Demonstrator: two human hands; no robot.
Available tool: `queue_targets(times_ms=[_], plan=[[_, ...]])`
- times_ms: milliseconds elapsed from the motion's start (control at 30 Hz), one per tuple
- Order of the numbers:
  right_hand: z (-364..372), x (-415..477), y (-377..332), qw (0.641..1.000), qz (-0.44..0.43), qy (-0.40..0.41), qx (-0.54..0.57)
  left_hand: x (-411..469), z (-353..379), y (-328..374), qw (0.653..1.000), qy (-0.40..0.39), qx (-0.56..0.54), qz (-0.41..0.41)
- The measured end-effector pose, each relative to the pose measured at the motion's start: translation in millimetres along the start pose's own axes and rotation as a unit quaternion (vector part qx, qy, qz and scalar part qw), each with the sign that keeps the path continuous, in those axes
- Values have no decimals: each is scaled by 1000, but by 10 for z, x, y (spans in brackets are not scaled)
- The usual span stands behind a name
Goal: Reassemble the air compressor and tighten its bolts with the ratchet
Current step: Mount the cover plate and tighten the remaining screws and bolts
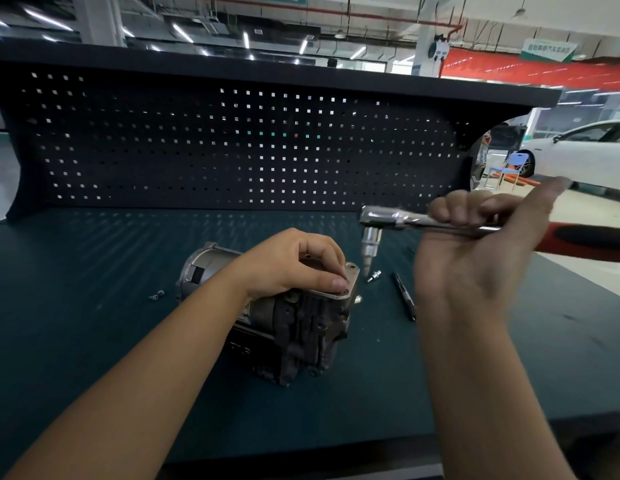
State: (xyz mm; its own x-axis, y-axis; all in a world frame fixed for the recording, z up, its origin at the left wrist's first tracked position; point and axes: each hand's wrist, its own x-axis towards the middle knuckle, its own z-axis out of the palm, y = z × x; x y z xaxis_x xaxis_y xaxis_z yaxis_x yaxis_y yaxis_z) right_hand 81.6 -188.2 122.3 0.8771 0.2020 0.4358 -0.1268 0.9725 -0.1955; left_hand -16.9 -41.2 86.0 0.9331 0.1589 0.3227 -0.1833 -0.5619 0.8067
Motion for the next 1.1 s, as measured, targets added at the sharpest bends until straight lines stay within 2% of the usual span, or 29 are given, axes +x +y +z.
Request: queue_targets(times_ms=[167, 333, 533, 633, 867, 1100], plan=[[-21, 167, -167, 999, -9, -34, -27, 3, 3, 9, 1000, -6, 7, 8], [-170, 170, -148, 995, 42, -35, -81, -6, -9, 28, 1000, -18, 12, -1], [-348, 175, -50, 982, 93, -74, -148, -25, -19, 73, 999, -27, 15, -9], [-427, 181, -1, 969, 99, -116, -192, -37, -21, 90, 999, -38, 24, -13], [-596, 149, 117, 915, 100, -204, -333, -25, 33, 64, 998, -15, 57, 2], [-694, 114, 214, 896, 77, -248, -359, -24, 25, 43, 996, -26, 83, 3]])
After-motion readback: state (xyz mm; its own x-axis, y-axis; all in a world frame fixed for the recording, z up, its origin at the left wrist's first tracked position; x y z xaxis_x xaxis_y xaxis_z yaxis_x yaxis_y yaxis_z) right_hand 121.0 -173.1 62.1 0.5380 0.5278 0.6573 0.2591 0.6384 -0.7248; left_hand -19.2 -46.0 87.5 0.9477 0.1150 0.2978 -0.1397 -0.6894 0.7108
